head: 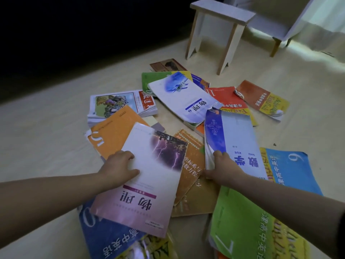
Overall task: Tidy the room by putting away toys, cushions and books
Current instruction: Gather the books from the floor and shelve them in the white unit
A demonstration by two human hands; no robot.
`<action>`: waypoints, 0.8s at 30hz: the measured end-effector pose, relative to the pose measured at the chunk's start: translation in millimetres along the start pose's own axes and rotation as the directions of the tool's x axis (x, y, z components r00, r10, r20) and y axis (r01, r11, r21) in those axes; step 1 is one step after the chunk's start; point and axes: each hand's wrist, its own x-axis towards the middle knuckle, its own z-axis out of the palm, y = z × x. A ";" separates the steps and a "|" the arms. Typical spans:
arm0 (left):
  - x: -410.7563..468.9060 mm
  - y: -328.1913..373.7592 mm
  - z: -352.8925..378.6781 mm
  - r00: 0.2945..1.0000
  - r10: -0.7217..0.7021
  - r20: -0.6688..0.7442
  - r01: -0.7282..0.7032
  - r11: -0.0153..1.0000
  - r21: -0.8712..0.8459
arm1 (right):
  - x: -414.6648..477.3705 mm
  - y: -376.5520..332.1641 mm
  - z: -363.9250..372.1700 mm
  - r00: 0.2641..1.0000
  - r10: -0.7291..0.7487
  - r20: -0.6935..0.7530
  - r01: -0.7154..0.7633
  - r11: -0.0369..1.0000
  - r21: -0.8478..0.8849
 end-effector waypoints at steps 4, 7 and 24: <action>12.0 -2.7 -0.4 0.998 -0.039 -0.059 0.039 0.999 0.001 | 19.6 -9.6 10.7 0.998 0.065 0.009 -0.065 0.998 0.016; 19.2 -6.1 -1.5 0.992 -0.079 -0.095 0.076 0.997 -0.030 | 31.0 -14.1 19.7 0.995 0.103 0.005 -0.103 0.994 -0.021; 32.7 -6.2 30.2 0.983 -0.181 0.035 0.184 0.975 -0.123 | 55.4 -12.7 39.1 0.990 0.130 -0.047 -0.135 0.983 -0.125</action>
